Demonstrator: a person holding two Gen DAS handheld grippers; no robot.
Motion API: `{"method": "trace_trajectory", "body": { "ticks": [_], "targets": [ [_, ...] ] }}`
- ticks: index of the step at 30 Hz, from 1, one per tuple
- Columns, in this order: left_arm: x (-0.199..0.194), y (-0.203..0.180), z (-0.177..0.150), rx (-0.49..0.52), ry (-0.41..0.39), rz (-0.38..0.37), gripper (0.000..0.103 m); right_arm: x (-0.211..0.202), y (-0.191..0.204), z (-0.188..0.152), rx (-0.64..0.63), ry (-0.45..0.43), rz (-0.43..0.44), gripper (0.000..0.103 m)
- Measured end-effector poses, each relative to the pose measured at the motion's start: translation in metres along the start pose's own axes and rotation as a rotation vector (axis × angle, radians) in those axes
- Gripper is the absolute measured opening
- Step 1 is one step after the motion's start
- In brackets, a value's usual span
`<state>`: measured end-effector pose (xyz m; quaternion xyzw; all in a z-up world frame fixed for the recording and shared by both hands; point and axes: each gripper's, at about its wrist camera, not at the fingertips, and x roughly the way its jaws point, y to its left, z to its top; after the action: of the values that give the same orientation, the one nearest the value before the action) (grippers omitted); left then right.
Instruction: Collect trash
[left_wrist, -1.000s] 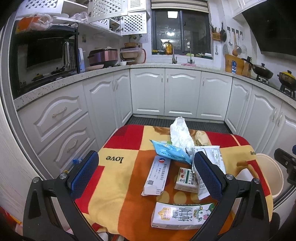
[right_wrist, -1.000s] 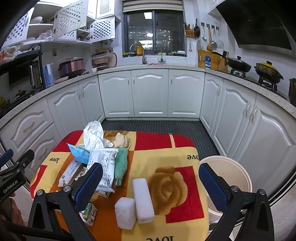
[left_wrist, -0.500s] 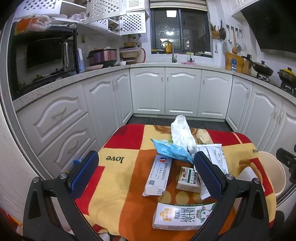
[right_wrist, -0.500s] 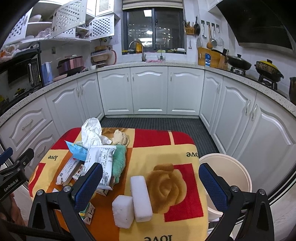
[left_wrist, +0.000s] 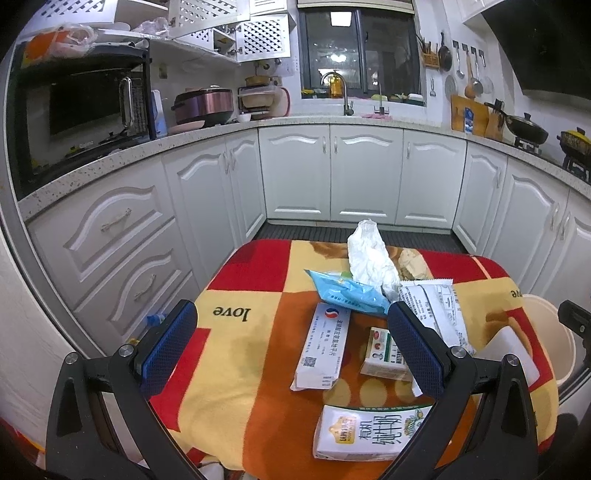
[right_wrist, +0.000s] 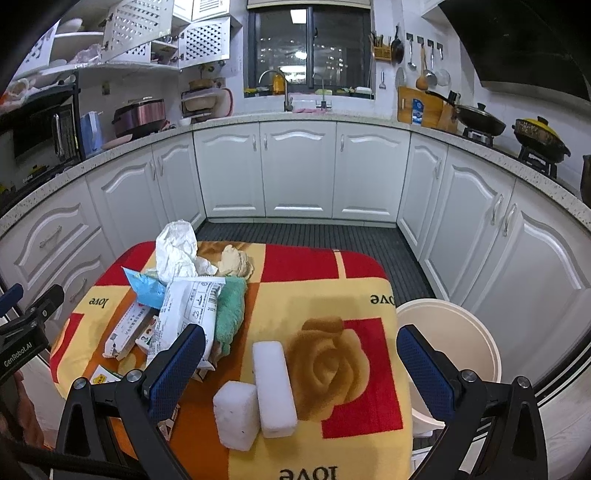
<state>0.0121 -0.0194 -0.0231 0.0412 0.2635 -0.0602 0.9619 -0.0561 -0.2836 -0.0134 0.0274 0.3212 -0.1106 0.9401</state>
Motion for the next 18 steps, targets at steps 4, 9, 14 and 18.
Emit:
{"method": "trace_trajectory", "body": {
  "ticks": [4, 9, 14, 18],
  "targets": [
    [0.011, 0.005, -0.002, 0.039, 0.046, -0.036, 0.102, 0.004, -0.005, -0.003, -0.016, 0.028, 0.012, 0.103],
    [0.019, 0.014, -0.007, 0.055, 0.08, -0.06, 0.102, 0.008, -0.011, -0.01, -0.053, 0.06, 0.0, 0.103],
    [0.015, 0.006, -0.017, 0.107, 0.13, -0.164, 0.102, 0.012, -0.025, -0.022, -0.026, 0.102, 0.078, 0.101],
    [0.007, -0.005, -0.029, 0.188, 0.148, -0.193, 0.102, 0.017, -0.028, -0.035, -0.032, 0.148, 0.113, 0.084]
  ]
}}
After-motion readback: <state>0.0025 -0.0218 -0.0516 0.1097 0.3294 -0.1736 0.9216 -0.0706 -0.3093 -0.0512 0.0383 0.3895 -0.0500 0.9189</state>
